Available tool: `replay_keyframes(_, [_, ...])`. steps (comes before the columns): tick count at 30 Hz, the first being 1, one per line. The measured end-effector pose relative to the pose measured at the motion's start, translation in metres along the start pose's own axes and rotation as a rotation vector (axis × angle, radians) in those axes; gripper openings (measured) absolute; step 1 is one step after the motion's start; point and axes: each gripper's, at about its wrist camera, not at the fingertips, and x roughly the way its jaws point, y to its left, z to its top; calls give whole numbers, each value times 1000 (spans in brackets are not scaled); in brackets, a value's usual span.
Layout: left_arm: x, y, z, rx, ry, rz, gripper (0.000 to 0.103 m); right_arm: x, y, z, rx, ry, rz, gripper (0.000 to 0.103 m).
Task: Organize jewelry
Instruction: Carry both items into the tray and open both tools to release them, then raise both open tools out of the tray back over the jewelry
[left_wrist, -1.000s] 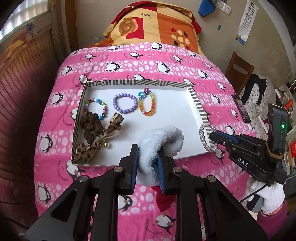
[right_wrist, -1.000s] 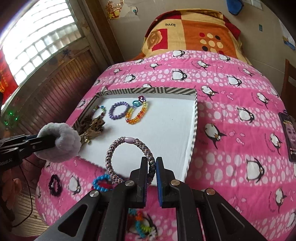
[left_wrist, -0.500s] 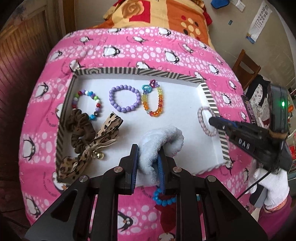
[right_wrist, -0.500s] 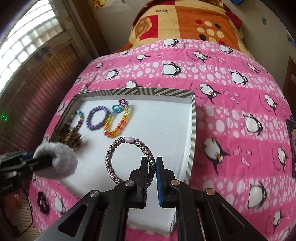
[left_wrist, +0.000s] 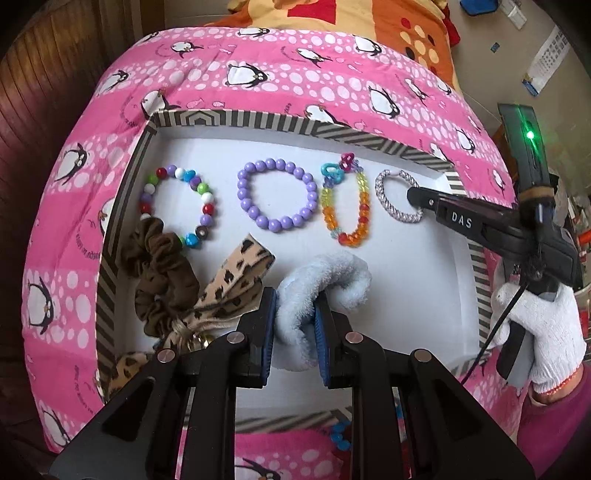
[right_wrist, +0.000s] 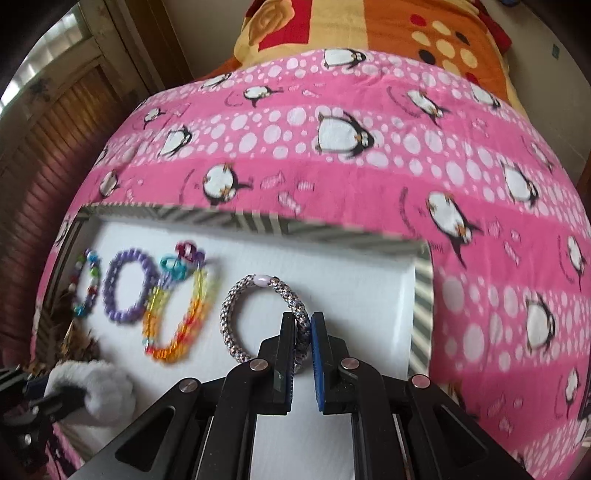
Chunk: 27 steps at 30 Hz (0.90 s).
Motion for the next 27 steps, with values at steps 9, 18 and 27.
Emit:
replay_keyframes(9, [-3,-3,0,-1,-17,21,40,-7,-6,-1,52,-12,71,13])
replay_keyframes(18, [-31,-4,-9,-15,-57,19,50,-54,-4,-31,81,-75,117,23])
replay_keyframes(27, [-68,-15,-35,3,-105,-6,50,-103,9,-79,80,-118,155,25])
